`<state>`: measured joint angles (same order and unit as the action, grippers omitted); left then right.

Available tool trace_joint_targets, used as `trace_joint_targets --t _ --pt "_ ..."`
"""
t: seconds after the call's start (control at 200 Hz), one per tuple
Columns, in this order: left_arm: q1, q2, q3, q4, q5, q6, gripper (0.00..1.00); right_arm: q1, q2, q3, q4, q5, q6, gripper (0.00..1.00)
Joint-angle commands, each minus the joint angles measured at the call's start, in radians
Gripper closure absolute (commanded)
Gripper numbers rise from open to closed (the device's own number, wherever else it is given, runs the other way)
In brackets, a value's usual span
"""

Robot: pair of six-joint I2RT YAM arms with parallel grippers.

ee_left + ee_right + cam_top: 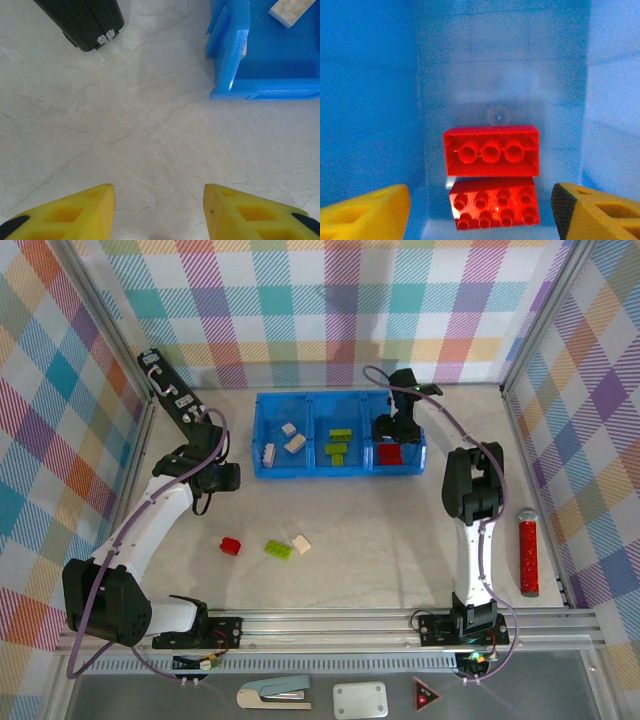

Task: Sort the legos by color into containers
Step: Place the lego in the container, then pick up the lego from the middle-left of the table.

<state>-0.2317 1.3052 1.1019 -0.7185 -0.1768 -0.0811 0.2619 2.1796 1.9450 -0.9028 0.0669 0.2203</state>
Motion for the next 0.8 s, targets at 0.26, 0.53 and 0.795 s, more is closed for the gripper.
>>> trace_joint_targets --t 0.26,0.53,0.795 --pt "0.013 -0.009 -0.010 -0.001 0.042 -0.005 0.50 0.022 -0.250 -0.214 0.010 -0.058 0.028 0.25" --pt "0.011 0.011 -0.002 -0.019 0.077 -0.024 0.50 0.114 -0.436 -0.428 0.042 -0.050 0.076 0.25" --pt "-0.002 0.032 0.044 -0.083 0.096 -0.064 0.50 0.182 -0.573 -0.631 0.094 -0.049 0.135 0.25"
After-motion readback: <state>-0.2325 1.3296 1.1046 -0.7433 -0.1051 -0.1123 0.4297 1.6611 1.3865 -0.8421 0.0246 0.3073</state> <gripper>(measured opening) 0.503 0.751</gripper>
